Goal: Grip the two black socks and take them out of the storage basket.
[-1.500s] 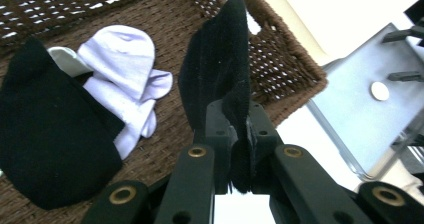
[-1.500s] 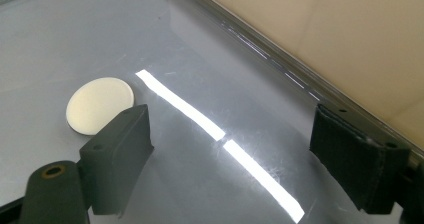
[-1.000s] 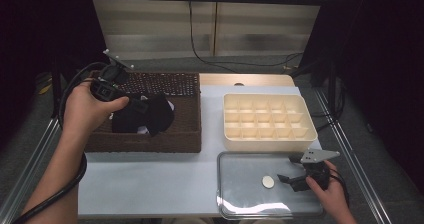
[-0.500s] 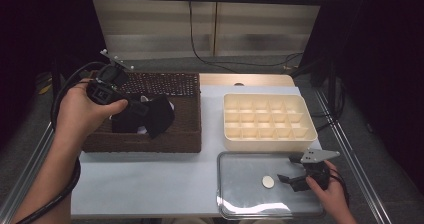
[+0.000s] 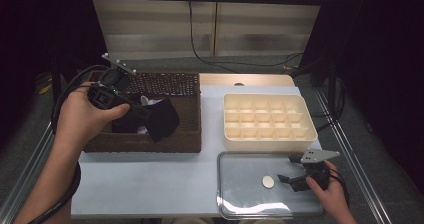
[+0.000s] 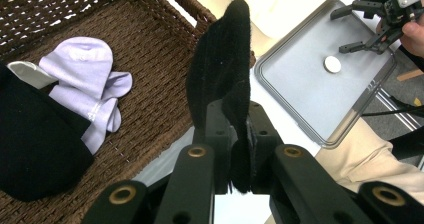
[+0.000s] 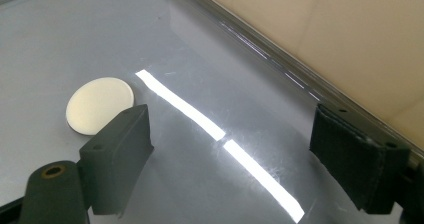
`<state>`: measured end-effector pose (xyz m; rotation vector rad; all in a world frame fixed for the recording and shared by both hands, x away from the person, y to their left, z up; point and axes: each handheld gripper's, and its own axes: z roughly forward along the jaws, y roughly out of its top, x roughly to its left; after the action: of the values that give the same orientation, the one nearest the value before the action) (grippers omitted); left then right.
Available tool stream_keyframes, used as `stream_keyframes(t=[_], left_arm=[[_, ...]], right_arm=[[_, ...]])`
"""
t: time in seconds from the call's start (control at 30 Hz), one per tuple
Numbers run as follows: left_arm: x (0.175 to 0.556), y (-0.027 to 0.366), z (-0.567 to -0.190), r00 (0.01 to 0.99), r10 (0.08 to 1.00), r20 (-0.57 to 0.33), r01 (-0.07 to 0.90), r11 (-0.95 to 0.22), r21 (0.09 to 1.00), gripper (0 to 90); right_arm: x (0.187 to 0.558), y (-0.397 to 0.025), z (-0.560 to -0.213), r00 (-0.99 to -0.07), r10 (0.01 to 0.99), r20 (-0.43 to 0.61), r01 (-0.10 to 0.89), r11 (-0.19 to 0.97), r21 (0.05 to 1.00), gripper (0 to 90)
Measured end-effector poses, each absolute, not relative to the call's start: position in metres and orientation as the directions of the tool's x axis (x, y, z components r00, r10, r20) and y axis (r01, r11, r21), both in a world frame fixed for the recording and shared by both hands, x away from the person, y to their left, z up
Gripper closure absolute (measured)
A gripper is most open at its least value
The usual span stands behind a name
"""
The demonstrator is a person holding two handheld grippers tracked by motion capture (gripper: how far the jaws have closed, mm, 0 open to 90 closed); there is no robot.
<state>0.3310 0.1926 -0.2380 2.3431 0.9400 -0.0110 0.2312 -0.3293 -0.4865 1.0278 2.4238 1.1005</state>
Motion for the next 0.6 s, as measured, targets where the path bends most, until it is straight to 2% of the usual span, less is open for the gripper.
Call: stream_keyframes(t=[0.47, 0.6], left_arm=[[0.301, 0.192, -0.226, 0.784, 0.585, -0.207, 0.582, -0.579, 0.571, 83.6], [0.295, 0.191, -0.238, 0.786, 0.58, -0.215, 0.584, -0.583, 0.565, 83.5]], right_arm=[[0.231, -0.329, -0.487, -0.705, 0.708, 0.035, 0.491, 0.453, 0.745, 16.2], [0.231, -0.329, -0.487, -0.706, 0.708, 0.034, 0.49, 0.453, 0.745, 16.2]])
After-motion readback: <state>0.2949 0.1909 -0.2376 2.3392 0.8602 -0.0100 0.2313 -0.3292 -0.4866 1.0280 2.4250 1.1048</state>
